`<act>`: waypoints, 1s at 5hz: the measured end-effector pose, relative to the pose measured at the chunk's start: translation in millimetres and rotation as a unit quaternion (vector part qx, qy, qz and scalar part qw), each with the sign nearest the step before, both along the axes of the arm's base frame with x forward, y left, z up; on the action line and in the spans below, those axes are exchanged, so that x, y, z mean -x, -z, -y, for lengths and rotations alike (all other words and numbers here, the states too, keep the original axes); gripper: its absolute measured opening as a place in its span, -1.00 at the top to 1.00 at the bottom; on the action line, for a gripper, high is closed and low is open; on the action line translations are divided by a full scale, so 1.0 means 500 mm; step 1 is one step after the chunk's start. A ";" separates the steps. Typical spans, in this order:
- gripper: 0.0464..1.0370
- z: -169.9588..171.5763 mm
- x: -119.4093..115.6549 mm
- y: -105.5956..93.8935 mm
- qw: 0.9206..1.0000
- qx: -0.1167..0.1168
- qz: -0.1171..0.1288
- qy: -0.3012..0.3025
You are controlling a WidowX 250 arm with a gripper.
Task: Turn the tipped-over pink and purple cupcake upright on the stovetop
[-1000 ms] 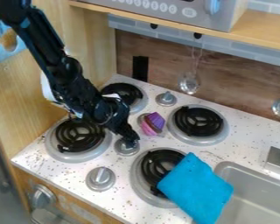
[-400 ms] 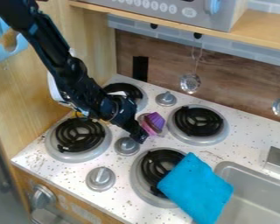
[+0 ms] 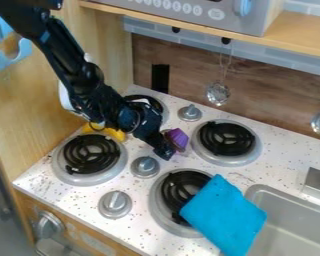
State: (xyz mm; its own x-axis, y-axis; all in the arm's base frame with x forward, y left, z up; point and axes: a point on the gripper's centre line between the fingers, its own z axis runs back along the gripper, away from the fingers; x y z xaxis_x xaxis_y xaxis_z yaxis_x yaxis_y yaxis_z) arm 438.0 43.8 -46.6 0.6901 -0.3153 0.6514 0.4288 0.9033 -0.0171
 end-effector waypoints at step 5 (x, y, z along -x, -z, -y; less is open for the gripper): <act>-0.85 0.057 -0.055 0.003 0.998 0.056 0.012 0.005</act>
